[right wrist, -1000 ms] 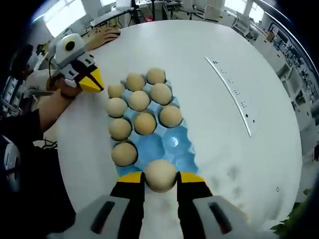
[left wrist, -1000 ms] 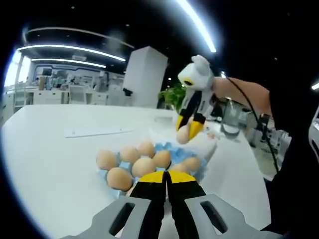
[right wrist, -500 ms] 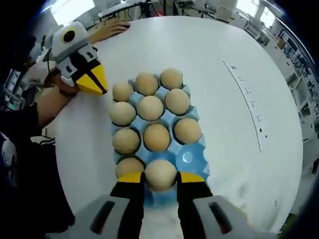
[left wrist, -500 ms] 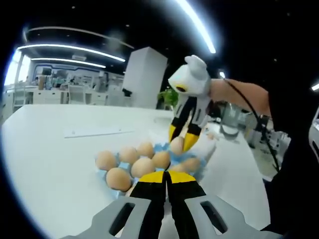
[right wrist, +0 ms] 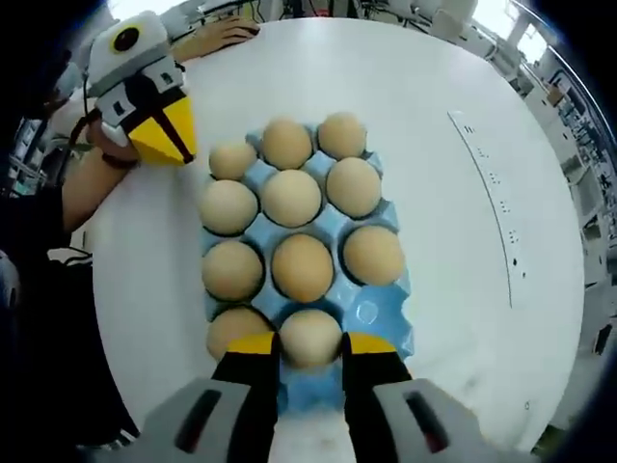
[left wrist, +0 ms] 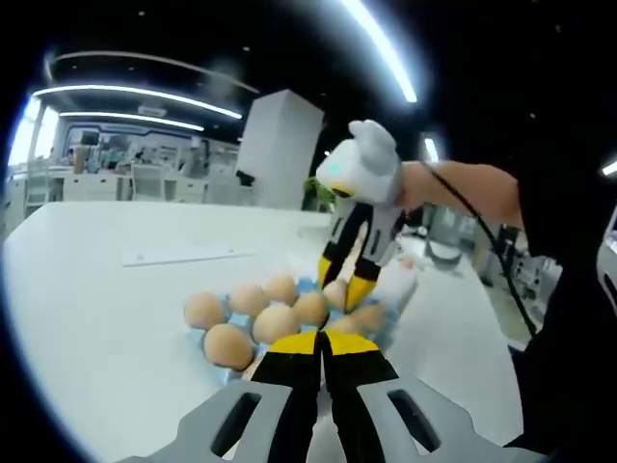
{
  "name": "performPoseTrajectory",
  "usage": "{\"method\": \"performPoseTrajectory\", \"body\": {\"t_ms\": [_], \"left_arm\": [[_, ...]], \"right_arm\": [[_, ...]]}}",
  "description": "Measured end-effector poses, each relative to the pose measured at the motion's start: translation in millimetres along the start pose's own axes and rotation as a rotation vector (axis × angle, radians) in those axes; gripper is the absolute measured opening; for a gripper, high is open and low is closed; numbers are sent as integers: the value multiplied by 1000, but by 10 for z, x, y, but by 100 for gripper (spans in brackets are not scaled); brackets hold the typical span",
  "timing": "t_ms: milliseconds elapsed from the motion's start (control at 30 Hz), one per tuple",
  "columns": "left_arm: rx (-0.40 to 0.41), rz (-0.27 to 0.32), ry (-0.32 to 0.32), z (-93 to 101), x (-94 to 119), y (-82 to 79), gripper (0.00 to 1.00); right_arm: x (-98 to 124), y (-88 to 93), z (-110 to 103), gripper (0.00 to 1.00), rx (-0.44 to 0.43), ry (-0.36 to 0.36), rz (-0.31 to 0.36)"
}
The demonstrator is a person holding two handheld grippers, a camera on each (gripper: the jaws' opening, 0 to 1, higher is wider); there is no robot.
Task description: Pick up the eggs on the table and place them into the egg tray on the table
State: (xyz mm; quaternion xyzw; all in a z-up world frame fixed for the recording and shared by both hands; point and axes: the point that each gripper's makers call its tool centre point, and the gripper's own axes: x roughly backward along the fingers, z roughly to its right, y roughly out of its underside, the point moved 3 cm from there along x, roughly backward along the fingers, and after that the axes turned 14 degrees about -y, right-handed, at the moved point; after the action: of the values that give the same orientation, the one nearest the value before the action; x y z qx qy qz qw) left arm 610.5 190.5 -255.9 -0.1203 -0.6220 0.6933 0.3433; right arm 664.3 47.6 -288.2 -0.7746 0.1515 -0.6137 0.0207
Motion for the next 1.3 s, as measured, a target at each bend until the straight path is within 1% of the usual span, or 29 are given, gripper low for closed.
{"method": "performPoseTrajectory", "body": {"t_ms": [300, 400, 500, 600, 700, 800, 933, 1033, 1200, 1267, 1300], "left_arm": [[-2, -3, 1, -10, -8, -2, 0], [-4, -4, 4, 2, -9, 2, 0], [-7, -5, 4, 10, -6, 4, 0], [-7, -5, 7, 9, -3, 2, 0], [-7, -6, 6, 10, -1, 2, 0], [-7, -6, 5, 8, -1, 1, 0], [-9, -6, 4, 5, -2, -1, 0], [-12, -9, 6, 12, -6, 5, 0], [-15, -13, 0, -4, -11, 13, 0], [-15, -14, -1, -1, -10, 17, 0], [-16, -15, 0, 1, -10, 20, 0]], "right_arm": [[-22, -5, -22, 27, 36, 7, 11], [-22, -23, -23, 27, 38, 2, 33], [-20, -9, -38, 27, 52, 1, 30], [-11, -2, -55, 27, 70, 2, 54], [7, 13, -67, 28, 65, -6, 67], [114, 34, -91, 30, 54, -8, 106], [233, 65, -51, 30, 54, 43, 132], [323, 152, -10, 32, 34, 48, 143], [465, 327, 41, 31, -3, 65, 165], [502, 372, 80, 31, -15, 70, 170], [537, 433, 133, 31, -31, 73, 170]]}}
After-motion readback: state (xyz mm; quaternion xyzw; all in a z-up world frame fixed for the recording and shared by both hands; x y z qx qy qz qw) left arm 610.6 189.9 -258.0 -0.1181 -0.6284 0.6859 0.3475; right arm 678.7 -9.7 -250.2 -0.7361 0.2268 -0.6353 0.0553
